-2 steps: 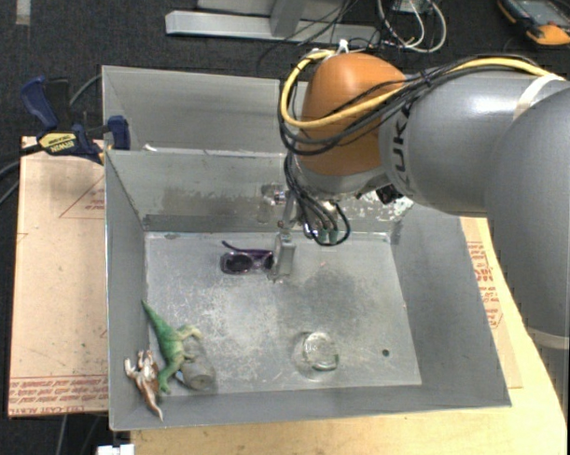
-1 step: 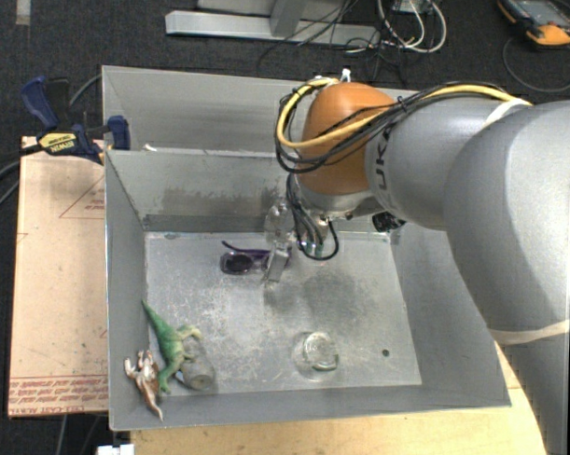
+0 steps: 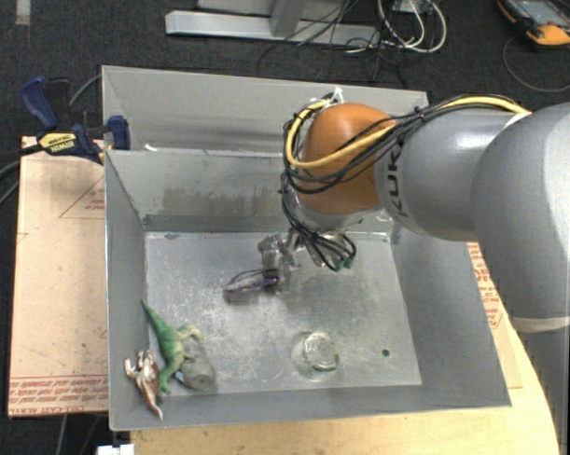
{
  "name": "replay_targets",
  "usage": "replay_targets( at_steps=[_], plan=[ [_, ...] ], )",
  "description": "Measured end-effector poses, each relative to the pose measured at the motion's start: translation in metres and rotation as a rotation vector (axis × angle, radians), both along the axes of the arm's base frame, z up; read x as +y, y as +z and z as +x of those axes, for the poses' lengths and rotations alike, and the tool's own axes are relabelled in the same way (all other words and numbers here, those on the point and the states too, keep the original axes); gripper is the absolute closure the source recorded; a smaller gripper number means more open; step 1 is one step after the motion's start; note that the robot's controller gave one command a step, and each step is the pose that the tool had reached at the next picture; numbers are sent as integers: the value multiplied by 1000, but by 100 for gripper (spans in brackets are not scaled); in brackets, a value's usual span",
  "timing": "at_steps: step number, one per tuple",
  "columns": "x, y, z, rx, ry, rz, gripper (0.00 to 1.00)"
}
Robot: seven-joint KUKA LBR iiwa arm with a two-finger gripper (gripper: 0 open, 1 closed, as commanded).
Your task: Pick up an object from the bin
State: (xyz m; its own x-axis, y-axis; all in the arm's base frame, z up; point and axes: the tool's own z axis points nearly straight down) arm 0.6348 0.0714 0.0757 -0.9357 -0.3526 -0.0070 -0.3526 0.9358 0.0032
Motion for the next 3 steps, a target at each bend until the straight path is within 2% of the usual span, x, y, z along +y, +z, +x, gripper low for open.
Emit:
replay_targets(
  at_steps=[2, 3],
  plan=[
    [1, -1, 1, -2, 7, 1, 100],
    [5, -4, -3, -5, -9, 2, 100]
  ],
)
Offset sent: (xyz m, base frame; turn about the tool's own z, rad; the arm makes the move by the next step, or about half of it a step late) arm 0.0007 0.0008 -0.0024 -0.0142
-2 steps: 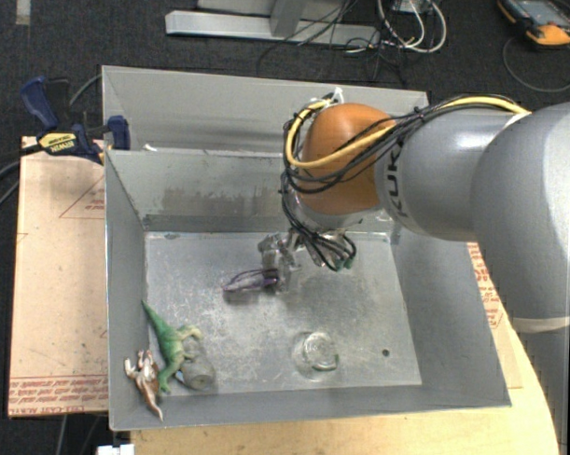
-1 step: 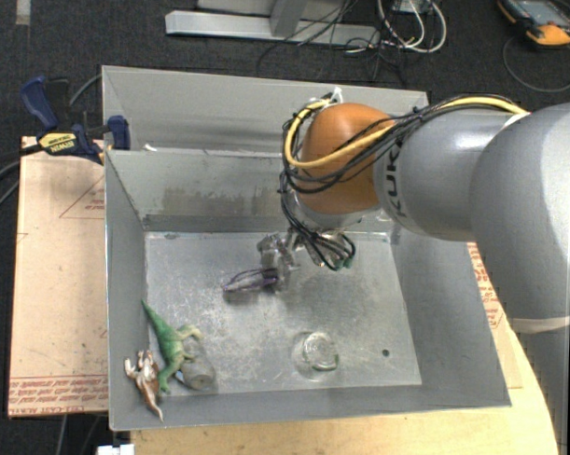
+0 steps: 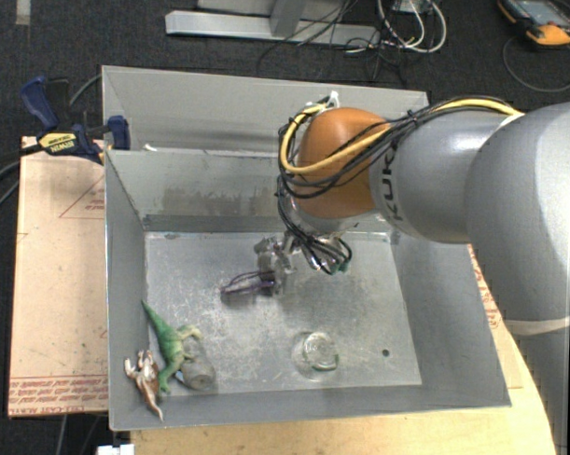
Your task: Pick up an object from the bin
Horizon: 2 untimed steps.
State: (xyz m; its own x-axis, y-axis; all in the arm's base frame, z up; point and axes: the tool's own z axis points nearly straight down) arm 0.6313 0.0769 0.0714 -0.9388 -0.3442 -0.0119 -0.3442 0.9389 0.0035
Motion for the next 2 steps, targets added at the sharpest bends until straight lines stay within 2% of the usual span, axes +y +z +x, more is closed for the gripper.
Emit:
replay_targets(
  at_steps=[1, 2],
  plan=[
    [3, 0, -4, -3, 2, 1, 100],
    [-4, 0, 3, -4, -9, 3, 100]
  ],
)
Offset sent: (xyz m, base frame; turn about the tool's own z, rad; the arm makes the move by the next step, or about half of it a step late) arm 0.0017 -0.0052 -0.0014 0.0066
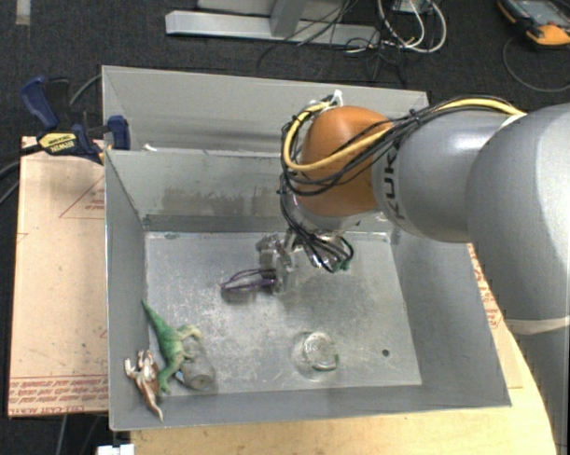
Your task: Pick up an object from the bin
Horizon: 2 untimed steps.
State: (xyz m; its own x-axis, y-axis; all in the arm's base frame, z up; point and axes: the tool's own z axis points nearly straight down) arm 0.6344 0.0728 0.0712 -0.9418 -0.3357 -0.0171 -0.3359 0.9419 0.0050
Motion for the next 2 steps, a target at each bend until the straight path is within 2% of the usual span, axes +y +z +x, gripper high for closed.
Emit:
replay_targets(
  at_steps=[1, 2],
  plan=[
    [4, 0, 14, -2, 48, -1, 100],
    [6, 83, -7, 2, 62, 0, 100]
  ],
)
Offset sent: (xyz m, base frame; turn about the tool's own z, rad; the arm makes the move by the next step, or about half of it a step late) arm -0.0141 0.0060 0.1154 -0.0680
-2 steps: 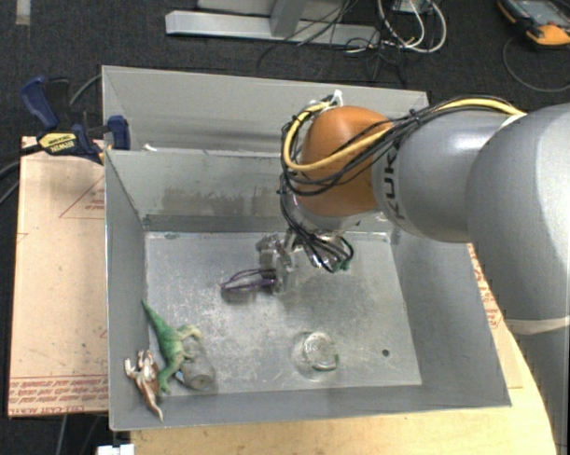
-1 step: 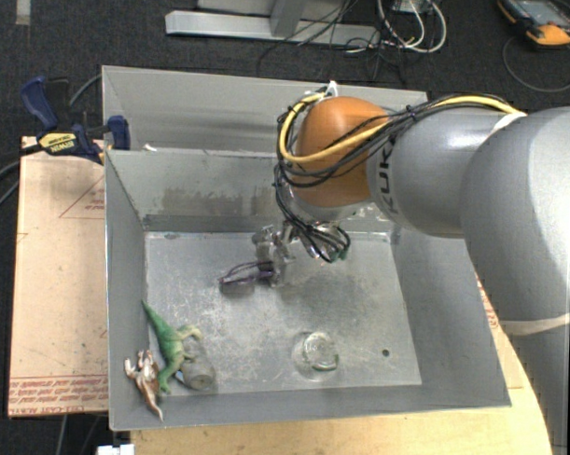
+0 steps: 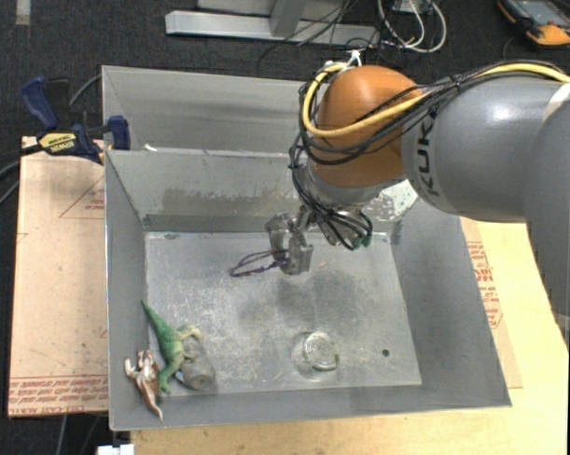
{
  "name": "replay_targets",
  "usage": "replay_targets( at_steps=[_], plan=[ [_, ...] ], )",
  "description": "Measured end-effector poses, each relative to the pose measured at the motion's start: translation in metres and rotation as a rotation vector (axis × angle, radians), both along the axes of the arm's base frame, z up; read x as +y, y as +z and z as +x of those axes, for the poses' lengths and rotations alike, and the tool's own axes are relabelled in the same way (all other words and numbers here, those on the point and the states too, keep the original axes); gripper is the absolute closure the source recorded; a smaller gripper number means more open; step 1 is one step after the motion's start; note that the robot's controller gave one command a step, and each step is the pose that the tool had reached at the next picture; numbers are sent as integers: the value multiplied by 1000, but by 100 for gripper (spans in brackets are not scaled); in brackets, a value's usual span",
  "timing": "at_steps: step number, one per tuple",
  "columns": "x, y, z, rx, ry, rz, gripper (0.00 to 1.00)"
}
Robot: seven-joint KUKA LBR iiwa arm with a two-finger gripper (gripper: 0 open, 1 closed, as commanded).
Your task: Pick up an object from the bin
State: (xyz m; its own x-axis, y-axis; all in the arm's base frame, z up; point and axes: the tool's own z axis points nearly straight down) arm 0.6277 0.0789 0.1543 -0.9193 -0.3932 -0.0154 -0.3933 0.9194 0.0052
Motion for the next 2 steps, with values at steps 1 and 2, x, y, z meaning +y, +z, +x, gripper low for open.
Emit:
replay_targets(
  at_steps=[1, 2],
  plan=[
    [1, 16, -2, -1, 2, 0, 100],
    [41, 1, 8, -5, 23, 2, 100]
  ],
)
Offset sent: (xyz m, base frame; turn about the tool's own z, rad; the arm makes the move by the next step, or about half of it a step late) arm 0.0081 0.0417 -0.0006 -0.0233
